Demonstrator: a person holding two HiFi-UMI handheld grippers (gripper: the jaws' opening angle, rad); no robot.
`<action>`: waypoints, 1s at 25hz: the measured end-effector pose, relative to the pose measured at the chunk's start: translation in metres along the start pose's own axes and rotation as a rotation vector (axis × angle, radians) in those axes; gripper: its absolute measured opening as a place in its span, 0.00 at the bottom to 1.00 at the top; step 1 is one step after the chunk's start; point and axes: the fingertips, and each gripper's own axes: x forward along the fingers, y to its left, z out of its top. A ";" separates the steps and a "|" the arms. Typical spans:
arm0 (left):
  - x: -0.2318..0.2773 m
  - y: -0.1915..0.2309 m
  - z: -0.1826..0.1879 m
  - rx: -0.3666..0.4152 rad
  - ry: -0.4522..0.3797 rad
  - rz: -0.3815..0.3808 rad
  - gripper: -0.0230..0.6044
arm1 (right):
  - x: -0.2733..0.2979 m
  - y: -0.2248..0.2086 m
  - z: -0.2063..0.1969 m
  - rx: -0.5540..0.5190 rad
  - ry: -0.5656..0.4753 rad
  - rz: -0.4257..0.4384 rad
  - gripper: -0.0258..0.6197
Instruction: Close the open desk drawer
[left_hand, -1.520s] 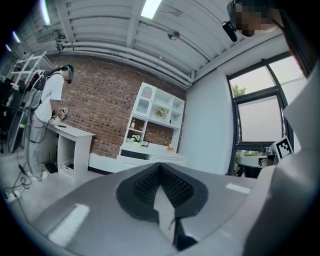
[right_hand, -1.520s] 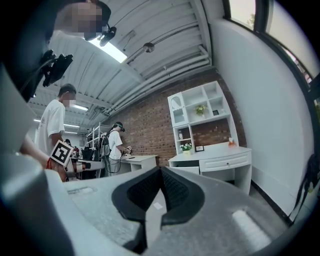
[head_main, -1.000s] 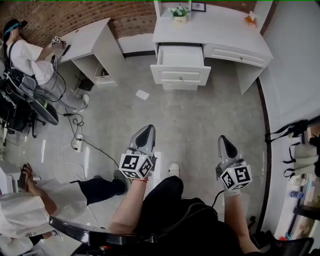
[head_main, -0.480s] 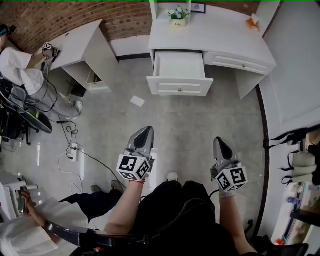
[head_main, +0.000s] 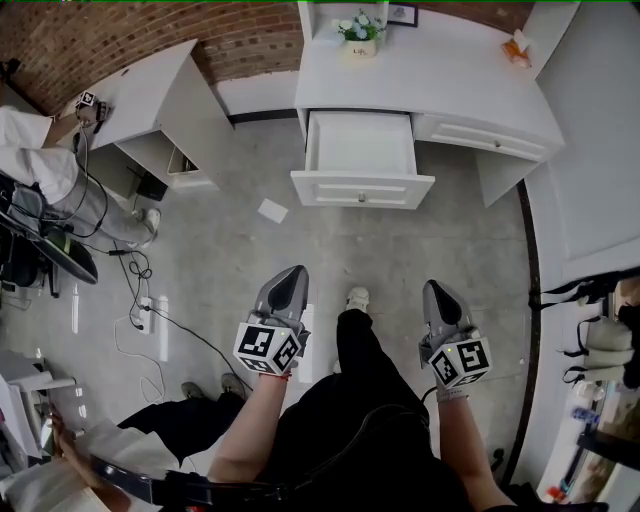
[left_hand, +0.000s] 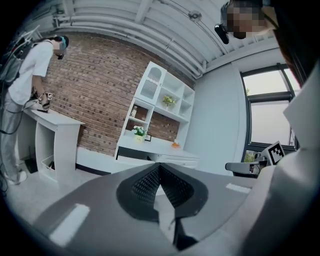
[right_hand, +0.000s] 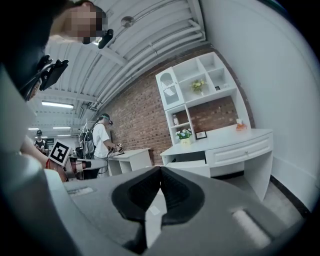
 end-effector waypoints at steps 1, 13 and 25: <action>0.008 0.004 0.001 0.000 -0.001 0.002 0.04 | 0.010 -0.004 -0.001 0.000 0.001 0.004 0.04; 0.117 0.056 -0.018 0.014 0.047 -0.006 0.04 | 0.127 -0.049 -0.033 0.009 0.085 0.047 0.04; 0.196 0.099 -0.074 -0.032 0.082 0.035 0.04 | 0.214 -0.086 -0.086 0.025 0.123 0.053 0.04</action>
